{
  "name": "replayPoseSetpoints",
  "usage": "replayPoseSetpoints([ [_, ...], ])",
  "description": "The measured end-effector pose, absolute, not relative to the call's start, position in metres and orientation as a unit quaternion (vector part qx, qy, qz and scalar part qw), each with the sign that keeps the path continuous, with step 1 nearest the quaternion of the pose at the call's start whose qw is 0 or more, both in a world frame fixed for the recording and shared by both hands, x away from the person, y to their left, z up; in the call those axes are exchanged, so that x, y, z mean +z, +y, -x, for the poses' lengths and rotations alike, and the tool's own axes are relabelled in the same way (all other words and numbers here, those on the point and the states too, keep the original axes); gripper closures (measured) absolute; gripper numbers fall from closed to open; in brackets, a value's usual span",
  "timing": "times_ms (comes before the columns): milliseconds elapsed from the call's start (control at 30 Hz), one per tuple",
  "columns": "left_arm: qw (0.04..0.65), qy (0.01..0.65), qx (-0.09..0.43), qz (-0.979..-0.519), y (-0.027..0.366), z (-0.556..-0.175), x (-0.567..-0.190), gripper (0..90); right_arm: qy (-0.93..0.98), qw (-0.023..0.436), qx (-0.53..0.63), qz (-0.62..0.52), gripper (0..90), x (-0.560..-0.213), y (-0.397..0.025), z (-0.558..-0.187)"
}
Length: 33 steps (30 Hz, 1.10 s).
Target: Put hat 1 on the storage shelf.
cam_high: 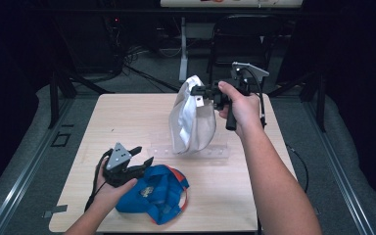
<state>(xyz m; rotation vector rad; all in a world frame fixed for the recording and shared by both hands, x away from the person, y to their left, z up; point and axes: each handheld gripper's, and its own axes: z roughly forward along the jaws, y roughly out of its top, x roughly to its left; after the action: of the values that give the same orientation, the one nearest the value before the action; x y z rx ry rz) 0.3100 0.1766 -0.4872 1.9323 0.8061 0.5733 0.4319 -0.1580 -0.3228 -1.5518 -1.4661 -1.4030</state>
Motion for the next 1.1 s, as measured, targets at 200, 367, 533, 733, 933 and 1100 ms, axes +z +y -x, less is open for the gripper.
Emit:
replayPoseSetpoints([
  [200,0.454,0.319,0.229,-0.800,0.155,-0.314,-0.489,42.6,-0.548,0.288,-0.527,0.582,81.9,-0.323,-0.154,-0.433],
  [367,0.447,0.302,0.231,-0.810,0.133,-0.317,-0.489,42.6,-0.548,0.289,-0.528,0.581,81.9,-0.323,-0.152,-0.433],
  [533,0.439,0.283,0.236,-0.819,0.112,-0.319,-0.492,42.6,-0.550,0.291,-0.528,0.578,81.9,-0.324,-0.150,-0.432],
  [733,0.428,0.284,0.254,-0.820,0.093,-0.326,-0.498,42.6,-0.551,0.292,-0.529,0.576,81.9,-0.325,-0.147,-0.431],
  [933,0.423,0.295,0.263,-0.815,0.092,-0.331,-0.496,61.6,-0.553,0.297,-0.528,0.572,81.9,-0.324,-0.147,-0.430],
  [1100,0.430,0.295,0.258,-0.814,0.107,-0.334,-0.488,77.0,-0.554,0.300,-0.528,0.570,81.9,-0.324,-0.149,-0.428],
])
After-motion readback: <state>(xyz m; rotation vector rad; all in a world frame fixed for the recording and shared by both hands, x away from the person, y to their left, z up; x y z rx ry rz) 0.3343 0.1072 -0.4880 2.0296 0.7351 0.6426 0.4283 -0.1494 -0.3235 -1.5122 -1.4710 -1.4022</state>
